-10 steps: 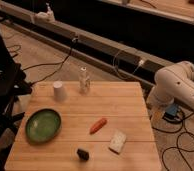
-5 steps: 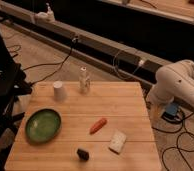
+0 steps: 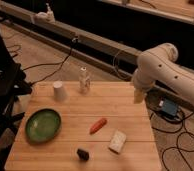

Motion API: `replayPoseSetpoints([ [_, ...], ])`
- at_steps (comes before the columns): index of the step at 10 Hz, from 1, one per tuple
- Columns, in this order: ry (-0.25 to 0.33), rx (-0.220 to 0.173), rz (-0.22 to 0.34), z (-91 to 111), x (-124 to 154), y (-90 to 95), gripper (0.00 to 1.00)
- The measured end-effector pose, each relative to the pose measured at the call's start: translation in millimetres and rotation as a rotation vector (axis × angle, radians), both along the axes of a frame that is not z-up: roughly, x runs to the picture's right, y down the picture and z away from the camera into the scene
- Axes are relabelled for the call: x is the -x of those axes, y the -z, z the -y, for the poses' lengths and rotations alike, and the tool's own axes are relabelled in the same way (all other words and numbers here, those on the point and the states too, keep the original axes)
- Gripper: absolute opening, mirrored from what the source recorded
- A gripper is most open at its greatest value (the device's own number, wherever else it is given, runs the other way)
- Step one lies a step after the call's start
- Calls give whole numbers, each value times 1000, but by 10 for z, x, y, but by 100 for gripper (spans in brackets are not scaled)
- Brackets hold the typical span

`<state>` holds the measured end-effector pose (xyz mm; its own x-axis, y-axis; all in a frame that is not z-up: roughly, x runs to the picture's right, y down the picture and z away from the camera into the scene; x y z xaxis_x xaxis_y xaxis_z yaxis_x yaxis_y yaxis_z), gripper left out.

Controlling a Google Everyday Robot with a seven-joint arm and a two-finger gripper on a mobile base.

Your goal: Place the ceramic cup over the eraser

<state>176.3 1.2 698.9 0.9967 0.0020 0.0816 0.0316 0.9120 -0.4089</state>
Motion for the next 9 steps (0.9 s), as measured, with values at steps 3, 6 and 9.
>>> replayPoseSetpoints([
  [3,3,-35,174,285,1091,-1,65],
  [6,4,-37,173,290,1092,-5,65],
  [9,-19,-25,171,268,1071,-51,65],
])
